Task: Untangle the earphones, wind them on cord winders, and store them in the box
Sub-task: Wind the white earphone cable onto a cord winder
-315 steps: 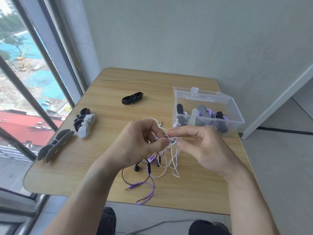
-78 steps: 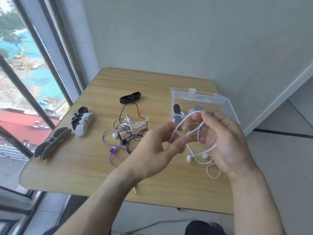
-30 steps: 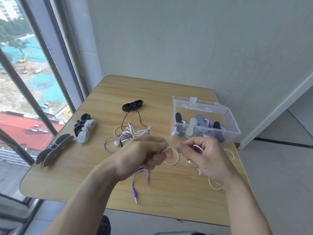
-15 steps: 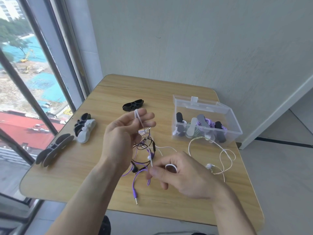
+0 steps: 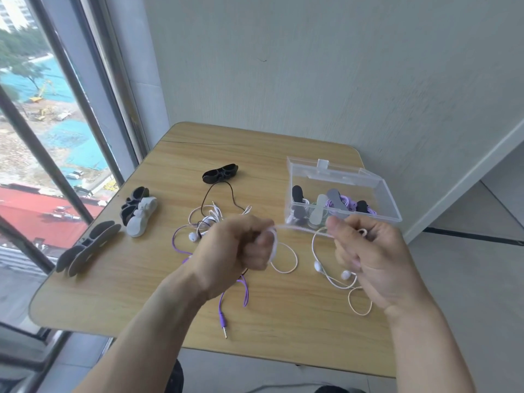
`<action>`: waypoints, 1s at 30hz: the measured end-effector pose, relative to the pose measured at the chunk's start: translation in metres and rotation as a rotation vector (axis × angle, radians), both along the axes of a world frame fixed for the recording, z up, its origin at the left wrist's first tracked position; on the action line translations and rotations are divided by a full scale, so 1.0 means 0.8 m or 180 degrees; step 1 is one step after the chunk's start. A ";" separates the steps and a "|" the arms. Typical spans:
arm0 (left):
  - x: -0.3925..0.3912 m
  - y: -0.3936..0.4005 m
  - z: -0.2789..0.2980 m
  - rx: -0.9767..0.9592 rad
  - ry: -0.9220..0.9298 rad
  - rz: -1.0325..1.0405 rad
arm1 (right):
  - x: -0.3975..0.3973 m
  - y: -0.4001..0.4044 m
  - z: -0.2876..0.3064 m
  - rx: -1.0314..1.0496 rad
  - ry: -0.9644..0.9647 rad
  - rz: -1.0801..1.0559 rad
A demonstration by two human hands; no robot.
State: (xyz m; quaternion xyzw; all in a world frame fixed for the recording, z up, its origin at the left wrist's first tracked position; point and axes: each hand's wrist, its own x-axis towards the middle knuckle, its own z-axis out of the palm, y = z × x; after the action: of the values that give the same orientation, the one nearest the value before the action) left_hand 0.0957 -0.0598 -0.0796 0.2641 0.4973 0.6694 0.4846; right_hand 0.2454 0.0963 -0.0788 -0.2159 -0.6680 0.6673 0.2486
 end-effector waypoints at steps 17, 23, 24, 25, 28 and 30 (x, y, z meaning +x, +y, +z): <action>0.003 -0.003 -0.012 -0.0659 0.2337 0.0407 | -0.024 -0.050 -0.005 0.1118 -0.0810 0.1297; 0.016 -0.001 0.004 -0.0718 0.0936 -0.0300 | -0.001 -0.020 0.020 0.0704 -0.0399 0.0189; 0.016 0.000 0.004 -0.0617 0.0826 -0.0267 | 0.002 -0.012 0.018 0.0749 -0.0451 0.0002; 0.017 0.001 0.006 -0.0484 0.0656 -0.0224 | 0.005 -0.006 0.015 0.0802 -0.0501 -0.0106; 0.013 0.004 0.012 0.0311 -0.0837 0.0102 | 0.005 -0.008 0.015 0.0901 -0.0676 -0.0131; 0.005 0.004 0.014 0.0802 -0.1429 0.0560 | 0.001 -0.019 0.014 0.0836 -0.0749 0.0106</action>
State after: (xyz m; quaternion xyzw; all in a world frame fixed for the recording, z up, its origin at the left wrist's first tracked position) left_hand 0.0995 -0.0570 -0.0682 0.1230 0.3113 0.8073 0.4860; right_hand 0.2461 0.0814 -0.0677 -0.2471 -0.7774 0.5485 0.1838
